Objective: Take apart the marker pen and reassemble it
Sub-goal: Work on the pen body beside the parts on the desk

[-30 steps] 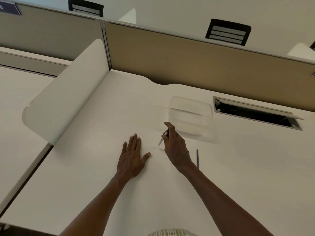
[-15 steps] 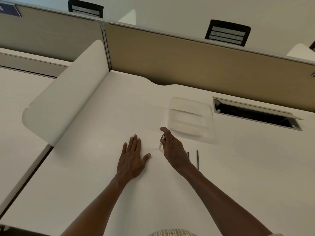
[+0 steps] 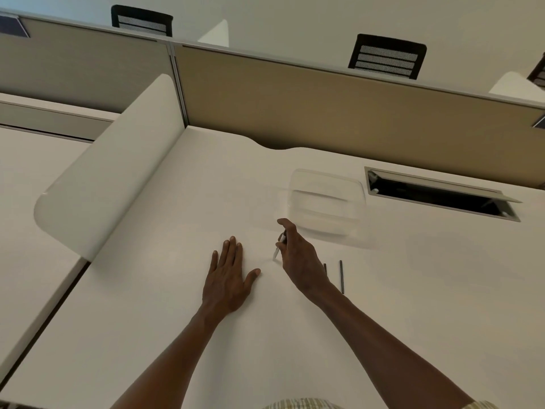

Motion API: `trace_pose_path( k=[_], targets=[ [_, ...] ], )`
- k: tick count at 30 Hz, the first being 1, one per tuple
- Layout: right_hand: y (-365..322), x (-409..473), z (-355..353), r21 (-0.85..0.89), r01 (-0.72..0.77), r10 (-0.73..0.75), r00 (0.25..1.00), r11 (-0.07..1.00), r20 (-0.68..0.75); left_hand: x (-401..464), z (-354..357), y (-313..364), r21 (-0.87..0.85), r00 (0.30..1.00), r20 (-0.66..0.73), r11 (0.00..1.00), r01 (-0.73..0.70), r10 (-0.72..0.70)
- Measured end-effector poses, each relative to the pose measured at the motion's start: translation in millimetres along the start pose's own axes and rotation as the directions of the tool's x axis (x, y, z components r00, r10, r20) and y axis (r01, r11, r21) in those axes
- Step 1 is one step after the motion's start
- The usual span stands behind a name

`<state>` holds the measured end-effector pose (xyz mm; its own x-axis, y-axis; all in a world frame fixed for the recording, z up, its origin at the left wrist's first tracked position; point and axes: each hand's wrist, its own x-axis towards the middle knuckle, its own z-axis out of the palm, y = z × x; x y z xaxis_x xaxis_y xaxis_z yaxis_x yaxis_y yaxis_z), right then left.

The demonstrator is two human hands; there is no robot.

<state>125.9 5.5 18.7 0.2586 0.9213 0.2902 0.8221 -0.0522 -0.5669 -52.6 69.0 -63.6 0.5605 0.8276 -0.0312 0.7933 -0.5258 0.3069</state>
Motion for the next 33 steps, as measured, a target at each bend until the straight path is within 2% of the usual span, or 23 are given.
trace_pose_path(
  k=[5,11,25,33],
  targets=[
    [-8.1,9.1,-1.9,0.002,0.013,-0.013,0.998,1.000,-0.057,-0.2,0.0,-0.1,0.003,1.000,0.006,1.000,0.002,-0.002],
    [-6.4,-2.6,5.0,0.005,0.049,-0.049,0.998,0.999,0.042,-1.0,-1.8,0.9,-0.009,1.000,0.004,1.000,0.001,-0.001],
    [-6.8,-1.4,5.6,-0.014,0.053,-0.052,0.997,0.999,0.049,-1.6,-4.0,2.4,-0.013,1.000,0.005,1.000,0.000,0.000],
    [-3.1,3.6,5.2,0.022,-0.017,0.017,1.000,1.000,0.018,-0.2,0.6,-0.3,-0.004,1.000,-0.005,1.000,-0.002,0.002]
  ],
)
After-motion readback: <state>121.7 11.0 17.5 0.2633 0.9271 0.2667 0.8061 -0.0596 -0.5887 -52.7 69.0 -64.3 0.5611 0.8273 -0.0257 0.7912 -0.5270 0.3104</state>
